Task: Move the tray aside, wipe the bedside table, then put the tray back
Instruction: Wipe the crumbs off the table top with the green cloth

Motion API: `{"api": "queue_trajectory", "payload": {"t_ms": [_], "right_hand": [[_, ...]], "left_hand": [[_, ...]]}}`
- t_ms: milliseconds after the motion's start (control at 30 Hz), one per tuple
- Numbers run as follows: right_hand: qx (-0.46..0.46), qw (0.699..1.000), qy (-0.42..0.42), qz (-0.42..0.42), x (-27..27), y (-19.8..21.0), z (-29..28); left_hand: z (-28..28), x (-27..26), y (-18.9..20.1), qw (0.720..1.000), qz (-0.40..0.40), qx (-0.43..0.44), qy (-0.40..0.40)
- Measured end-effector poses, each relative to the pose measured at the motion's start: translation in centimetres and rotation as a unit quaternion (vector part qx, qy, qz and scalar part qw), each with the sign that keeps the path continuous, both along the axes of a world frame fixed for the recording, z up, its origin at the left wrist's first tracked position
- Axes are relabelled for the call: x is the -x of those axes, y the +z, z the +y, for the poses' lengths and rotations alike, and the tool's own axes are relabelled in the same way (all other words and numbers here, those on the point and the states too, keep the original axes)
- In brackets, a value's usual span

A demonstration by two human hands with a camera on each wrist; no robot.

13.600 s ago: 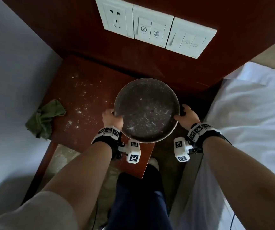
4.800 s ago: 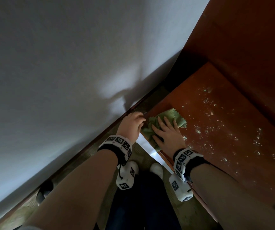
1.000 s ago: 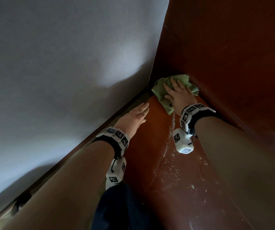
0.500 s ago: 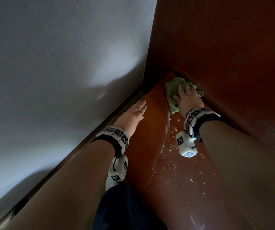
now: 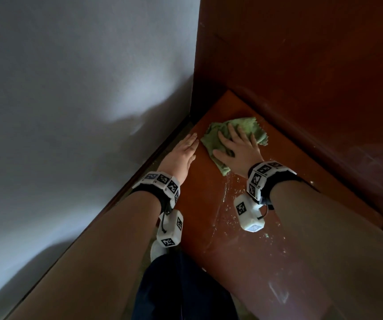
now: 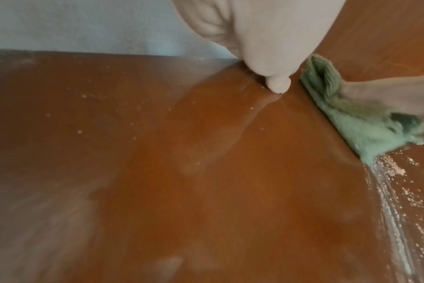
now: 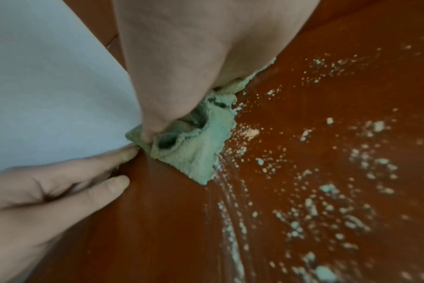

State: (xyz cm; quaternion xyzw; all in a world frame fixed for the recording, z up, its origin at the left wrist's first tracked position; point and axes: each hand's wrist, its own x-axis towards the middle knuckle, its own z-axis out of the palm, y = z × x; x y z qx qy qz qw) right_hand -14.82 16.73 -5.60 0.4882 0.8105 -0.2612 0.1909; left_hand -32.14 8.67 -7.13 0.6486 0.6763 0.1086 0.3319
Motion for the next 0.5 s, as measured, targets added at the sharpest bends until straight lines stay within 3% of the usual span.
{"api": "queue_trajectory", "payload": {"t_ms": [267,500], "right_hand": [[-0.008,0.994,0.108,0.020,-1.0,0.2,-3.9],[-0.009,0.964,0.267,0.012,-2.6,0.4,-6.2]], "left_hand": [[-1.3,0.1,-0.5,0.999,-0.013,-0.032,-0.015],[-1.4,-0.2,-0.6,0.999,0.001,-0.038,-0.014]]}}
